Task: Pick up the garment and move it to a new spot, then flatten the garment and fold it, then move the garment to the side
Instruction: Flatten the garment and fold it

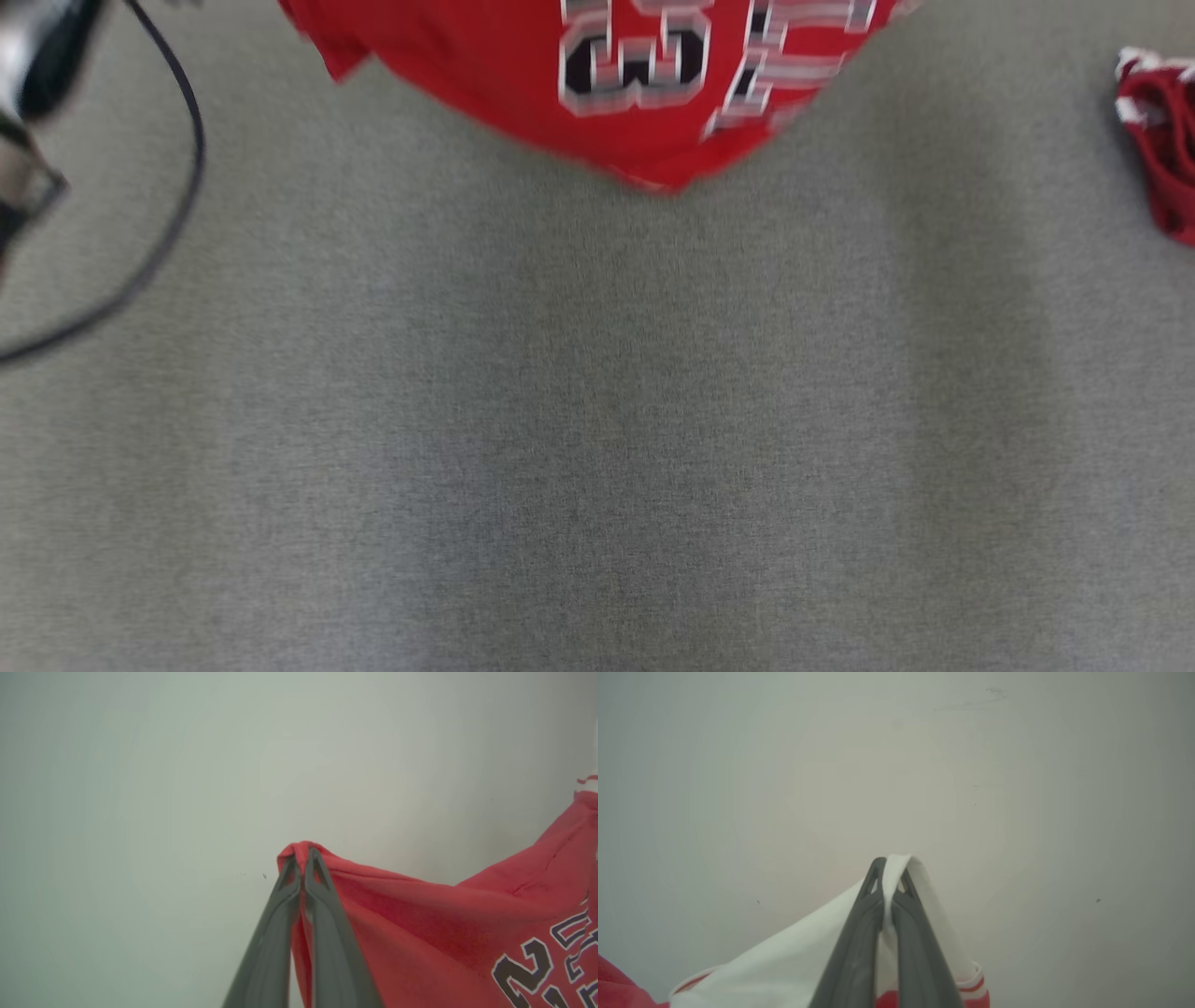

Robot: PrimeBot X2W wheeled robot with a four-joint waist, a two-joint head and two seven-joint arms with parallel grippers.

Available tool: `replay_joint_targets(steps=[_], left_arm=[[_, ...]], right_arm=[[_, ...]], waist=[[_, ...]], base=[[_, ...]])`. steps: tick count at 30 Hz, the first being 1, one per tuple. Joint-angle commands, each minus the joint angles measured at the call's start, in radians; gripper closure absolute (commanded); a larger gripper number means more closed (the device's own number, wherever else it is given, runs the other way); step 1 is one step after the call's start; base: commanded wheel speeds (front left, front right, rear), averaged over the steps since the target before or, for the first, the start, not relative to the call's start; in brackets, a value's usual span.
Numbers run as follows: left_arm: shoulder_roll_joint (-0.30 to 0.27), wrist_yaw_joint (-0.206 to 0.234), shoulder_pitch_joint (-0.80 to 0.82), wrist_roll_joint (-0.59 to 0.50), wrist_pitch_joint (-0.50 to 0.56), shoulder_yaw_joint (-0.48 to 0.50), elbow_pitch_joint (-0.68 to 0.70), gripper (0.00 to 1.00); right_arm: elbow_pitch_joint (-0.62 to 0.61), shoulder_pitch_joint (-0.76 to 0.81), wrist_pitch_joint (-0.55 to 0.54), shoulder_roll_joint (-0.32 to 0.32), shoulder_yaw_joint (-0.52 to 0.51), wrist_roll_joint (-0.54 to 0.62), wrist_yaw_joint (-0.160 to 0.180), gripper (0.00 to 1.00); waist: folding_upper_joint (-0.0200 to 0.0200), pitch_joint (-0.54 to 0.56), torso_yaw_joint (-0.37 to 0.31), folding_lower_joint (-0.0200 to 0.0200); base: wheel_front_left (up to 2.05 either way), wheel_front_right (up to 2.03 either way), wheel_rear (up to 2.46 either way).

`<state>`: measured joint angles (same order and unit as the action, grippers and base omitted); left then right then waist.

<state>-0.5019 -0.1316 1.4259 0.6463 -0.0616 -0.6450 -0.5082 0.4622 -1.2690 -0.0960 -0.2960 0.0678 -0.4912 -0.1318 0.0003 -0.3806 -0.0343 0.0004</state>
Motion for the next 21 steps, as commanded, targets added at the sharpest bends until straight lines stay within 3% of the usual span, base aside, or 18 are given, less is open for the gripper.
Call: replay_joint_targets(steps=[1, 13, 21], left_arm=[[-0.002, 0.002, 0.065, 0.021, 0.004, -0.009, -0.024, 1.0], [0.022, 0.002, 0.424, 0.135, -0.02, -0.098, -0.219, 1.0], [0.039, 0.002, 0.582, 0.202, -0.051, -0.174, -0.33, 1.0]], right_arm=[[0.035, -0.087, -0.007, -0.006, -0.006, 0.008, 0.003, 1.0], [0.366, -0.599, 0.013, 0.013, 0.021, 0.117, 0.003, 1.0], [0.483, -0.794, 0.045, 0.051, 0.036, 0.222, 0.003, 1.0]], waist=[[-0.0003, -0.124, -0.022, -0.0004], [-0.0003, -0.204, -0.041, -0.0004], [-0.0003, -0.238, -0.047, -0.0004]], base=[[0.0, 0.0, 0.0], [0.0, 0.0, 0.0], [0.0, 0.0, 0.0]])
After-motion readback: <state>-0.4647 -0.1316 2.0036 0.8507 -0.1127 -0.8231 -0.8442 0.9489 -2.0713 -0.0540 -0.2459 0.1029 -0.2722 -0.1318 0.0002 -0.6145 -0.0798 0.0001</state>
